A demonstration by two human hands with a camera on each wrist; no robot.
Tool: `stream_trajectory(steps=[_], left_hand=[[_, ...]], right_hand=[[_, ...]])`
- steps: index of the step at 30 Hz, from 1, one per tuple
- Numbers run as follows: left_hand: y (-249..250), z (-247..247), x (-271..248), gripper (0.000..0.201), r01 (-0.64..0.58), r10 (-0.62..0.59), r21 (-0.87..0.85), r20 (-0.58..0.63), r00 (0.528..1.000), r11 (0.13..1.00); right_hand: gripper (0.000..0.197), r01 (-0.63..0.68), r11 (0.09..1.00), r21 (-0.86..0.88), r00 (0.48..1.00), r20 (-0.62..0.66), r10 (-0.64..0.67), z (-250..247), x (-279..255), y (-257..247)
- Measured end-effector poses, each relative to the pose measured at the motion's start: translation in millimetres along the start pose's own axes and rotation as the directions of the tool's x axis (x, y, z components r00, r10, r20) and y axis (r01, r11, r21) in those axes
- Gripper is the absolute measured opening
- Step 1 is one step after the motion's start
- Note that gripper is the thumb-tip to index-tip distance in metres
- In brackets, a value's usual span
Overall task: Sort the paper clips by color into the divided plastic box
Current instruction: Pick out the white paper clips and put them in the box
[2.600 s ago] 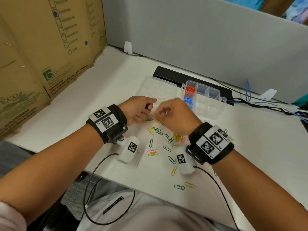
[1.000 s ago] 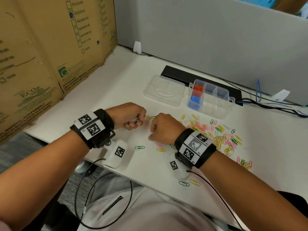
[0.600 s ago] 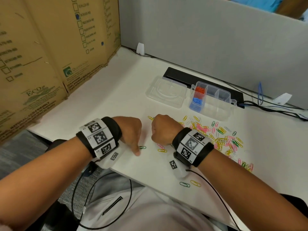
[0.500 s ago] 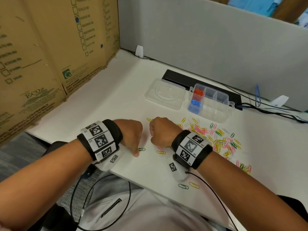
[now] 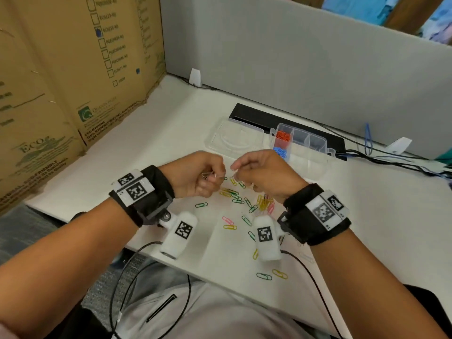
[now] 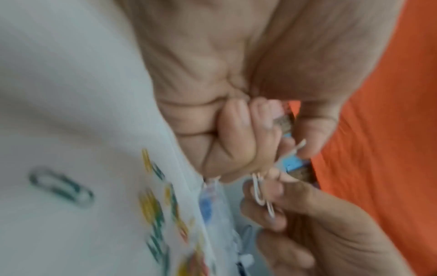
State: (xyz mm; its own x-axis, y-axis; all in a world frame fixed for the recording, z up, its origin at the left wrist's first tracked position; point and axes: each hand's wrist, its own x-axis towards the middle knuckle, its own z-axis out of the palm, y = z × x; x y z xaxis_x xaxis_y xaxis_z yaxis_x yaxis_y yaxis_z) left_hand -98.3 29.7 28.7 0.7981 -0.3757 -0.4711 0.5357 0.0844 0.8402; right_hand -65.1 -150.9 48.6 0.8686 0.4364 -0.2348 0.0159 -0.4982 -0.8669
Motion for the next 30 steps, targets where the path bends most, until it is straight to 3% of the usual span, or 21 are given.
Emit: stream_trajectory(steps=[2,4,8,12,17,21,25,28,30], left_hand=[[1,8,7,0.021,-0.016,0.047,-0.316,0.091,0.995,0.949],[-1,19,15,0.012,-0.041,0.119,-0.516,0.119,0.986,0.856],[-4,39,27,0.014,-0.054,0.171,-0.663,0.112,0.979,0.746],[-6,50,39,0.039,-0.03,0.157,-0.649,0.138,0.978,0.761],[-9,61,48,0.05,0.001,0.111,-0.568,0.163,0.98,0.823],[-11,68,53,0.039,0.028,0.077,-0.537,0.172,0.982,0.843],[-13,71,58,0.019,0.063,0.063,-0.549,0.207,0.976,0.834],[-14,68,60,0.028,0.065,0.047,-0.522,0.199,0.979,0.85],[-12,63,60,0.02,0.042,0.043,-0.536,0.145,0.989,0.843]], right_hand=[[0.015,0.032,0.988,0.154,0.999,-0.044,-0.026,-1,-4,-6],[0.014,0.077,0.969,0.237,0.992,-0.12,-0.049,-1,-7,-10],[0.01,0.14,0.966,0.22,0.964,-0.253,-0.082,-6,-12,-10],[0.014,0.177,0.98,0.091,0.953,-0.264,-0.148,-7,-19,-6],[0.009,0.137,0.99,0.034,0.968,-0.214,-0.127,-12,-23,8],[0.01,0.127,0.985,0.117,0.964,-0.248,-0.095,-22,-29,18],[0.011,0.127,0.984,0.128,0.977,-0.186,-0.102,-23,-29,21],[0.014,0.167,0.973,0.159,0.976,-0.169,-0.139,-24,-29,20],[0.013,0.197,0.969,0.152,0.964,-0.209,-0.163,-31,-27,23]])
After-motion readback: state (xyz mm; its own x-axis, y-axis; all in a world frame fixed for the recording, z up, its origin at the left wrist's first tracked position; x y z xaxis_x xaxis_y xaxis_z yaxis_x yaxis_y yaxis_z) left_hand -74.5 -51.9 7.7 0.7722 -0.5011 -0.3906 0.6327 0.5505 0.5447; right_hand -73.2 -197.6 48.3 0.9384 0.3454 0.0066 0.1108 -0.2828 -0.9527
